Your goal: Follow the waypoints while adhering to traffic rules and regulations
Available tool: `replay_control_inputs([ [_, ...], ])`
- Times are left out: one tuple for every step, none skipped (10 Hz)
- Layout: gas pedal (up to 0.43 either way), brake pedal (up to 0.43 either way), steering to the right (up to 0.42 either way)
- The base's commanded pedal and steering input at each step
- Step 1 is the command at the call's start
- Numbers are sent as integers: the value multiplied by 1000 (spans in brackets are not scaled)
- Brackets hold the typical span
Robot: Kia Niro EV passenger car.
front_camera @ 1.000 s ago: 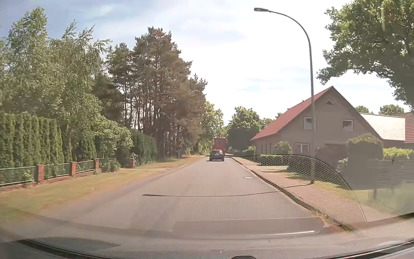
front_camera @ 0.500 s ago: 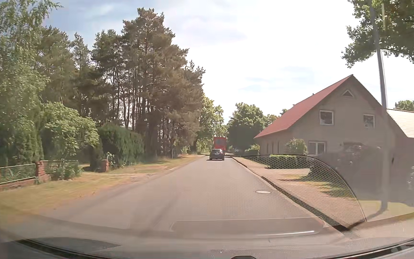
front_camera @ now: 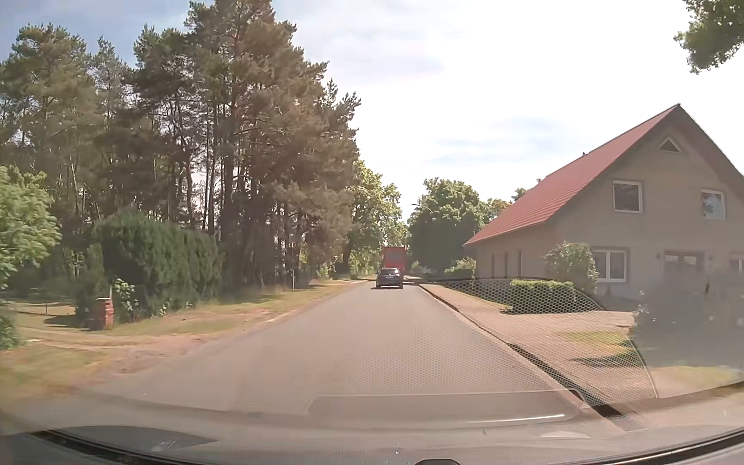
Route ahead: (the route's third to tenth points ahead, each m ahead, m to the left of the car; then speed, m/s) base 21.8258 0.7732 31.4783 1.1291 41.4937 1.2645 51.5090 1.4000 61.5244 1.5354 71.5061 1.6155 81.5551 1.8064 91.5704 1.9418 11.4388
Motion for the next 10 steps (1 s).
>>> replay_control_inputs([
  [130,0,1],
  [130,0,1],
  [130,0,1],
  [130,0,1],
  [130,0,1],
  [130,0,1],
  [130,0,1],
  [130,0,1],
  [130,0,1],
  [130,0,1],
])
